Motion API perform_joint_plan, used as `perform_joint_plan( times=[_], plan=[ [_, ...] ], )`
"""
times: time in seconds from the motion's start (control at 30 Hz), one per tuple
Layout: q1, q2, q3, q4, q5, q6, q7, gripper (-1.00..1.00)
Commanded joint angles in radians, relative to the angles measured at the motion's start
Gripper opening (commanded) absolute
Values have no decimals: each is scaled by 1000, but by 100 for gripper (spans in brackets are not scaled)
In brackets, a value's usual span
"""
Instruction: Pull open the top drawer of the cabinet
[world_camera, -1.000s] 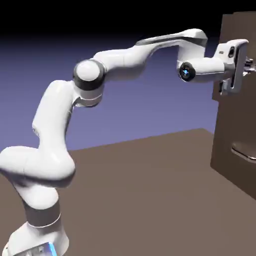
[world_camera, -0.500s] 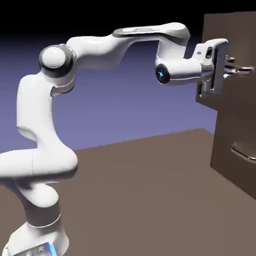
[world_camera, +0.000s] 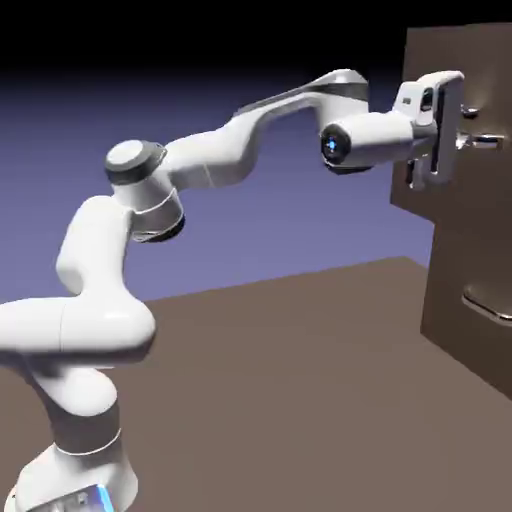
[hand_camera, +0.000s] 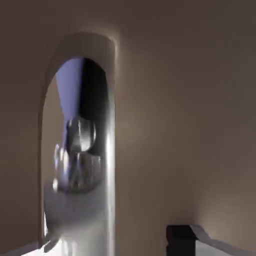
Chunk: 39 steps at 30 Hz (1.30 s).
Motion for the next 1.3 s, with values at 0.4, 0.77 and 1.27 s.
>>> perform_joint_plan(
  times=[0.4,0.77,1.27],
  plan=[
    [266,206,-30,-211,-61,59,-229,-100],
    [548,425,-145,-336,-34,167,-523,-100],
    [855,586,-343,-385,-3,298,-752,-100]
  ],
)
